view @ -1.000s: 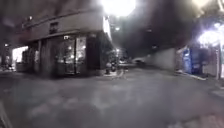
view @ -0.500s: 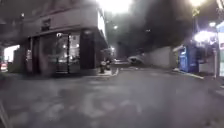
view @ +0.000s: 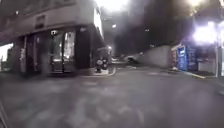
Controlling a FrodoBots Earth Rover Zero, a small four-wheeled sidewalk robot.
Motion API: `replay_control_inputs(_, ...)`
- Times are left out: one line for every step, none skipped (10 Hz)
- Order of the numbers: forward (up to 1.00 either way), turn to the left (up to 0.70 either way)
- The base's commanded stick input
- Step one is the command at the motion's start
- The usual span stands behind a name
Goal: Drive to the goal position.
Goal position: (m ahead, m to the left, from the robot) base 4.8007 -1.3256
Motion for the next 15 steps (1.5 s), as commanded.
replay_control_inputs(0.70, 0.00)
replay_control_inputs(0.70, 0.00)
replay_control_inputs(0.70, 0.00)
replay_control_inputs(0.70, 0.00)
replay_control_inputs(0.70, 0.00)
replay_control_inputs(0.70, 0.00)
replay_control_inputs(0.70, 0.00)
replay_control_inputs(0.70, 0.00)
replay_control_inputs(0.70, 0.00)
replay_control_inputs(0.70, 0.00)
replay_control_inputs(0.70, -0.02)
replay_control_inputs(0.70, -0.01)
replay_control_inputs(0.70, 0.00)
replay_control_inputs(0.70, 0.00)
replay_control_inputs(0.70, 0.00)
